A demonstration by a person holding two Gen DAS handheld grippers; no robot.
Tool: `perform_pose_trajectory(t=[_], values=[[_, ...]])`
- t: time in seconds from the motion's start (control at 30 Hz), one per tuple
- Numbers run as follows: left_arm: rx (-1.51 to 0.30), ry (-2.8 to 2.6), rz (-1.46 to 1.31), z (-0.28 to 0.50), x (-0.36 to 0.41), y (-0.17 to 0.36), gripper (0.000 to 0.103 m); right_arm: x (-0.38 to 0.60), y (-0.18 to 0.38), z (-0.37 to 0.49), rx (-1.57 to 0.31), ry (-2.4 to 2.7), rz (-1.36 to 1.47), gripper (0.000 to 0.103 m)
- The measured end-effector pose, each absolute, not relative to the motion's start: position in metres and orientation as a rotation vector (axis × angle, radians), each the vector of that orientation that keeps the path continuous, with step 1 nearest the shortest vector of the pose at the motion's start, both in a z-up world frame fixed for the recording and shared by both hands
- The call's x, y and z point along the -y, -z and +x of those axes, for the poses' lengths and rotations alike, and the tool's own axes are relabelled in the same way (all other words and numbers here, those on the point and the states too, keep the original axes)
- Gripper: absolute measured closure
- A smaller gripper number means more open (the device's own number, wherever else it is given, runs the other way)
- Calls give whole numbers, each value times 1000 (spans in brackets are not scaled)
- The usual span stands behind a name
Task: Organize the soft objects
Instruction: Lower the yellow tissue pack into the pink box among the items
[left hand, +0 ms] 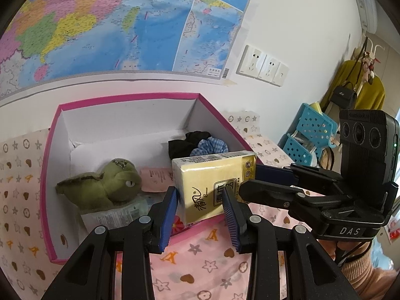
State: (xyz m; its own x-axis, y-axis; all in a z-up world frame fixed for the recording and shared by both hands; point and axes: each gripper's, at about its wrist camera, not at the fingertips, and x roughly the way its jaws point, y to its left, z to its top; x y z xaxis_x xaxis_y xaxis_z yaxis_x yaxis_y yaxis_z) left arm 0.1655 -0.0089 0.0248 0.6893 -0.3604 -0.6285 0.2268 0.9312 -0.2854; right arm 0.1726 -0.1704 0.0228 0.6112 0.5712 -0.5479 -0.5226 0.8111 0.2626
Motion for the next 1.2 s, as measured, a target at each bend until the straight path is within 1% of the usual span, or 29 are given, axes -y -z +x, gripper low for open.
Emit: perform_pose_trajectory(t=[1.2], values=[[-754,304,-180,186,10,-22,67,171,-19,194,-676,-618,94,64]])
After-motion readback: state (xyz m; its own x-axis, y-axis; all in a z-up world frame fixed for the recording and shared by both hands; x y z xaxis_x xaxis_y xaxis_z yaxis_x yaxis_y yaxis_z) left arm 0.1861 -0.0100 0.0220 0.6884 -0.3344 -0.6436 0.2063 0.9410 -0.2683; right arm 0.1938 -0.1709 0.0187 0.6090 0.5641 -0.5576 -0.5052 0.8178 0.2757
